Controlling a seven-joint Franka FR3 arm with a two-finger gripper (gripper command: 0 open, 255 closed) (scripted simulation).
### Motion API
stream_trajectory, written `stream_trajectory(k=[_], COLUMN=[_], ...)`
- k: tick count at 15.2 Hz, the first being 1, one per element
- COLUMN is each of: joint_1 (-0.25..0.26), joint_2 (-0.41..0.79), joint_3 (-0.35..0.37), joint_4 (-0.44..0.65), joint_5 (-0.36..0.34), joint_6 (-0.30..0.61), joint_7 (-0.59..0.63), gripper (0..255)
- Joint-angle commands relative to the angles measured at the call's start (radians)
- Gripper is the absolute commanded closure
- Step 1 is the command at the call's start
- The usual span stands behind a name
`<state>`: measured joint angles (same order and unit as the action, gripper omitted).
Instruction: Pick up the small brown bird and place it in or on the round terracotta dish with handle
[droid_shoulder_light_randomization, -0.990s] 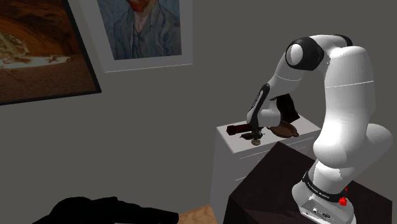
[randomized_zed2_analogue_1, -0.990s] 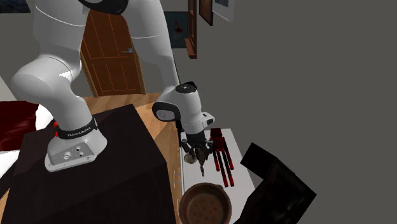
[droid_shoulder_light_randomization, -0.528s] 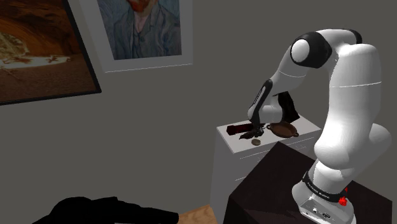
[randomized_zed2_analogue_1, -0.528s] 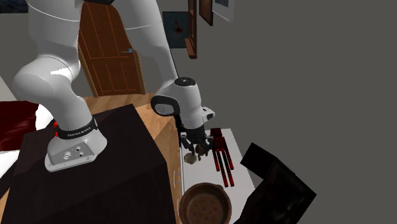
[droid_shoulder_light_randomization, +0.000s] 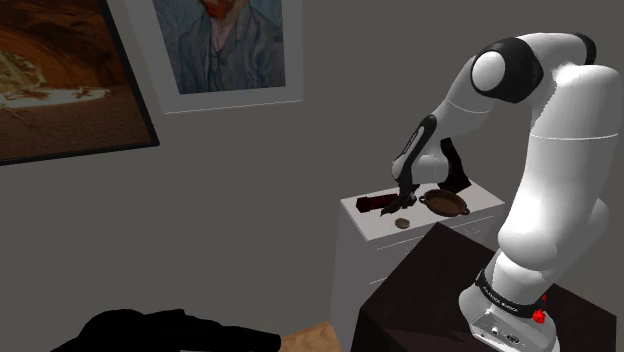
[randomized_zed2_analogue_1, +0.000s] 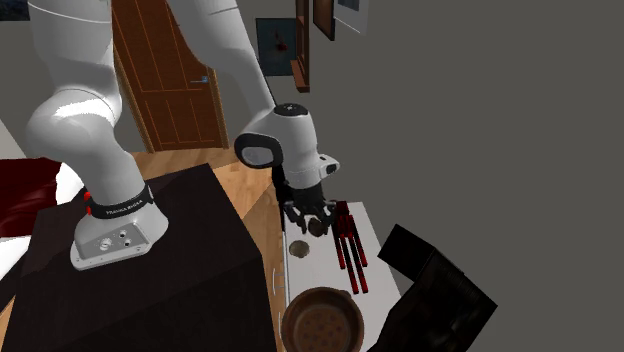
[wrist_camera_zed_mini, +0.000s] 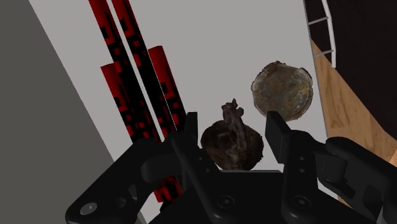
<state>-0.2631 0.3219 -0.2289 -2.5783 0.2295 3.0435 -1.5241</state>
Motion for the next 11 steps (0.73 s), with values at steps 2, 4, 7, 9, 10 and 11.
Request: stream_trajectory(k=[2, 4, 7, 9, 10, 11], joint_1=[0.047, 0.076, 0.114, 0.133, 0.102, 0.073], joint_2=[-0.053, -0.086, -0.135, -0.167, -0.166, -0.164], joint_3=[-0.055, -0.091, -0.14, -0.167, -0.163, -0.16], joint_4=[-0.014, -0.02, -0.028, -0.031, -0.029, -0.025], joint_5=[-0.035, -0.065, -0.119, -0.157, -0.139, -0.12], joint_6=[-0.041, -0.068, -0.109, -0.136, -0.137, -0.138], joint_7=[0.026, 0.049, 0.088, 0.115, 0.072, 0.027], gripper=[255, 255, 255, 255, 255, 255])
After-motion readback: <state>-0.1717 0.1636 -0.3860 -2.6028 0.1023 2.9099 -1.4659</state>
